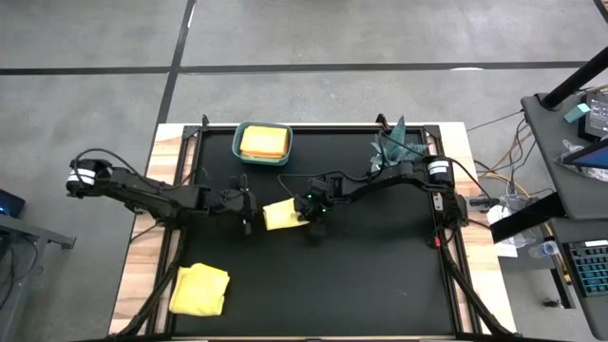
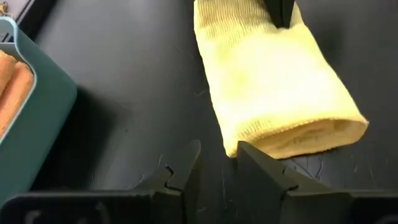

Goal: Fold microfiber towels
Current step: Fold the right yellow microfiber cloth

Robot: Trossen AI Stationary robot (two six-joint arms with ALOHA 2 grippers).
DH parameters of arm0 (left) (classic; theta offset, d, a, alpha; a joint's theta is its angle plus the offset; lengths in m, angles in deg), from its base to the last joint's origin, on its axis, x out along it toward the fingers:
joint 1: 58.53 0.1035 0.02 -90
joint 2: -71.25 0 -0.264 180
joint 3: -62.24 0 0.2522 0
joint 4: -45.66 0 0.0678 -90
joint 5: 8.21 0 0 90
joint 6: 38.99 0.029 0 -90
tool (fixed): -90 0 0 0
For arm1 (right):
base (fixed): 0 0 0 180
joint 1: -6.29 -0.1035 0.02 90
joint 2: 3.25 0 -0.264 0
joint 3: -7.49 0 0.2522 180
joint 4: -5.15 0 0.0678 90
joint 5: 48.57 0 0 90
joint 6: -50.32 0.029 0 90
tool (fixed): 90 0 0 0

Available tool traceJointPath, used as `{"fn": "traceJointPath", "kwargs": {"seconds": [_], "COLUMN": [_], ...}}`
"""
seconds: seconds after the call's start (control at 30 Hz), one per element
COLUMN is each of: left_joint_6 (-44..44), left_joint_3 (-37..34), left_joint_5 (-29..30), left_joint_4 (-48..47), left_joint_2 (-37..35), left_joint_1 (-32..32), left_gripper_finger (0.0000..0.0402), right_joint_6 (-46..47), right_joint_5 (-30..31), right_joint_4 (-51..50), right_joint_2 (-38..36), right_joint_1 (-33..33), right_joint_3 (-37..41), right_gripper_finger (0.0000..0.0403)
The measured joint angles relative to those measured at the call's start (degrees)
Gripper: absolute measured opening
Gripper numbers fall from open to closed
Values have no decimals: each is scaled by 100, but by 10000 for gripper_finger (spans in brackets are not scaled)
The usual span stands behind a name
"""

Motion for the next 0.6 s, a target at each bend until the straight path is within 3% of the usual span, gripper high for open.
{"fn": "traceJointPath", "kwargs": {"seconds": [0.27, 0.4, 0.6], "left_joint_6": [-383, -172, 193], "left_joint_3": [-7, -7, -9], "left_joint_5": [-14, -16, -71], "left_joint_4": [199, 388, 977], "left_joint_2": [224, 569, 996], "left_joint_1": [7, 6, 2], "left_gripper_finger": [159, 194, 191], "right_joint_6": [0, 0, 0], "right_joint_5": [11, 17, 17], "right_joint_4": [0, -2, -2], "right_joint_2": [0, 0, 0], "right_joint_1": [0, 0, 0], "right_joint_3": [0, 0, 0], "right_gripper_finger": [8, 8, 8]}}
